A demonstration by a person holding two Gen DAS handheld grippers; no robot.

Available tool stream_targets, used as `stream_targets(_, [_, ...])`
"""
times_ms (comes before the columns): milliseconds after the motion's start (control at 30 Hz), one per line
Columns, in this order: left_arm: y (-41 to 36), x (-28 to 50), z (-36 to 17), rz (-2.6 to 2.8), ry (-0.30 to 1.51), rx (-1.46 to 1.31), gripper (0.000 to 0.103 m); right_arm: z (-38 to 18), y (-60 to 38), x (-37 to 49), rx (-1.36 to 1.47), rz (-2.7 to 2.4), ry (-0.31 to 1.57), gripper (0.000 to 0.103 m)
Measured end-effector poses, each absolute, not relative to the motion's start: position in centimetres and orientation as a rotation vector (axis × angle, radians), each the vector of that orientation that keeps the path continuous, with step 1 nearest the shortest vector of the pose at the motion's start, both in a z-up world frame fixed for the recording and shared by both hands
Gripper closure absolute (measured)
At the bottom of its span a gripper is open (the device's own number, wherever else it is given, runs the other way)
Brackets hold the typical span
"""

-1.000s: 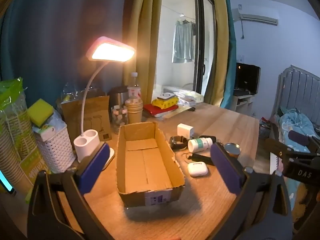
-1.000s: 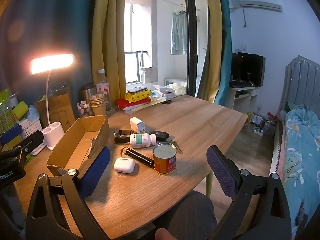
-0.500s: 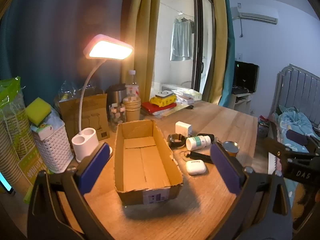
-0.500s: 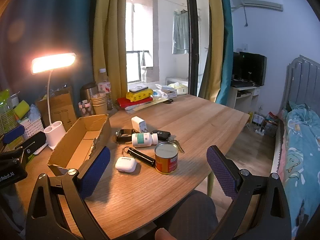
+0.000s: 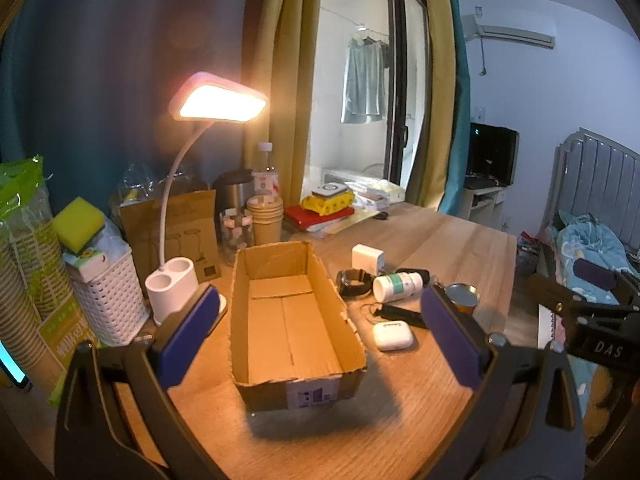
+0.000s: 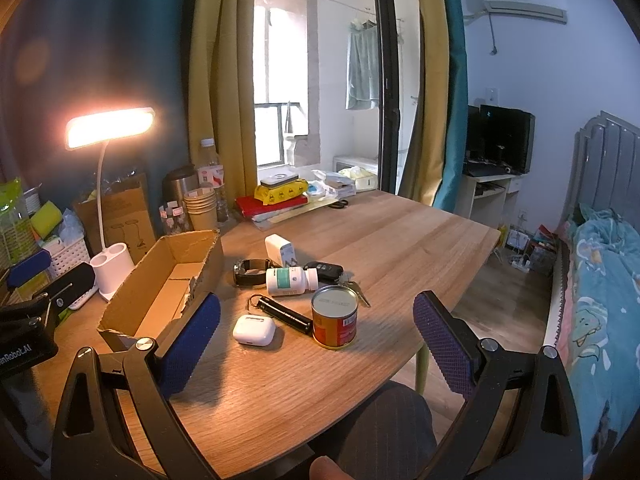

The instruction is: Organize rigid objects

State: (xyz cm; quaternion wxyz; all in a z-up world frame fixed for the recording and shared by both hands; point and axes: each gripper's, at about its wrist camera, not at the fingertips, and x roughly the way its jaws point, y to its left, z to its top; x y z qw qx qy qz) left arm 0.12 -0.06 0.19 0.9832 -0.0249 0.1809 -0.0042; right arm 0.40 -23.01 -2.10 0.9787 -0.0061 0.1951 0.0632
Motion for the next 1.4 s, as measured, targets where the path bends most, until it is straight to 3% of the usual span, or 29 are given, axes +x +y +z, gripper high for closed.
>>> stream_targets(1400, [-0.33, 0.11, 0.58, -0.025, 0.353, -0.050, 0.002, -1.46, -22.76, 0.80, -0.023, 0.125, 0.378, 0.004])
